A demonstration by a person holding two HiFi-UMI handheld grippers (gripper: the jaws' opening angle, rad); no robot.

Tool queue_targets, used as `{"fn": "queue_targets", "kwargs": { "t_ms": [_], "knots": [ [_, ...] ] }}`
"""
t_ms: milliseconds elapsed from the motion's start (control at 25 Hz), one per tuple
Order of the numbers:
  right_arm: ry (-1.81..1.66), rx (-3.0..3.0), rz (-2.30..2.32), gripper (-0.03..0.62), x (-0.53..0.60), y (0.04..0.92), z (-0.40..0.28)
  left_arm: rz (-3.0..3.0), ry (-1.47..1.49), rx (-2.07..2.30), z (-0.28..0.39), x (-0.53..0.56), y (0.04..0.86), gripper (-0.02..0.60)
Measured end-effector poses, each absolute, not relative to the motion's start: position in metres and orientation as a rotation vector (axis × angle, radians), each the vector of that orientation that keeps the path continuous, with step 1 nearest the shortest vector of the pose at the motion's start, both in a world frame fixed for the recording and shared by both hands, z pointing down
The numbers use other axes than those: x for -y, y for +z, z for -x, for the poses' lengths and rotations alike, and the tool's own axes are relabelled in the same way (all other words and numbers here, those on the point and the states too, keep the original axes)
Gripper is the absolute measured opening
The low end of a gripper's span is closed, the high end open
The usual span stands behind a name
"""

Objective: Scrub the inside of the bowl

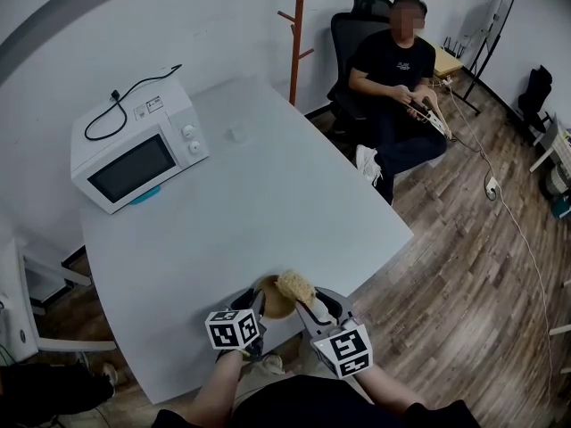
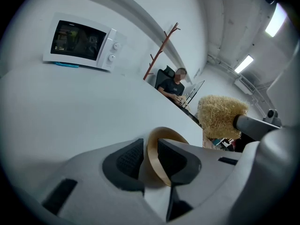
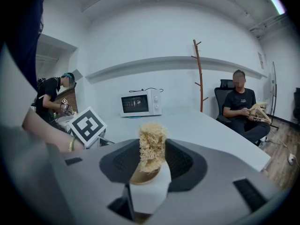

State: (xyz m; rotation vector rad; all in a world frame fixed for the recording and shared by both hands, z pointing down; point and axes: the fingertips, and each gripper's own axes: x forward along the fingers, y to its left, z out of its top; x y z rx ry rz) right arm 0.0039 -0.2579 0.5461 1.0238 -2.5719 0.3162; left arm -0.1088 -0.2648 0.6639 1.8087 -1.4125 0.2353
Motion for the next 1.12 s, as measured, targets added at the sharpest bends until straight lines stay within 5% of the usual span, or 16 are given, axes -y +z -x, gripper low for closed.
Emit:
{"fn": "queue_targets", "kwargs": {
  "t_ms": [320, 1120],
  "knots": [
    [0.317, 2.559, -1.034, 0.161, 0.256, 0.549, -0.009, -1.794, 0.249, 1.436, 0.111, 0.265, 0.668, 0.037],
    [0.327, 2.562, -1.060, 0.162, 0.229, 0.548, 0.003, -1.942, 0.243, 1.477, 0.109, 0.247, 0.617, 0.034]
  ]
}}
